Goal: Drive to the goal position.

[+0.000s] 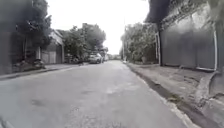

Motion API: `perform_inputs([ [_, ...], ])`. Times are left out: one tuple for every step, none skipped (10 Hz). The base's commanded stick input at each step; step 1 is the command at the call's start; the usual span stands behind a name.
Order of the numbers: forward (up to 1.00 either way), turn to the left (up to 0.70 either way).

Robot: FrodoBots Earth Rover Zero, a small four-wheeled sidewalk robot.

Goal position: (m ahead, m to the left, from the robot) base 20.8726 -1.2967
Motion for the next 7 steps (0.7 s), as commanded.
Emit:
perform_inputs([
  [1.0, 0.0],
  [1.0, 0.0],
  [1.0, 0.0],
  [1.0, 0.0],
  [1.0, 0.0],
  [1.0, 0.0],
  [1.0, 0.0],
])
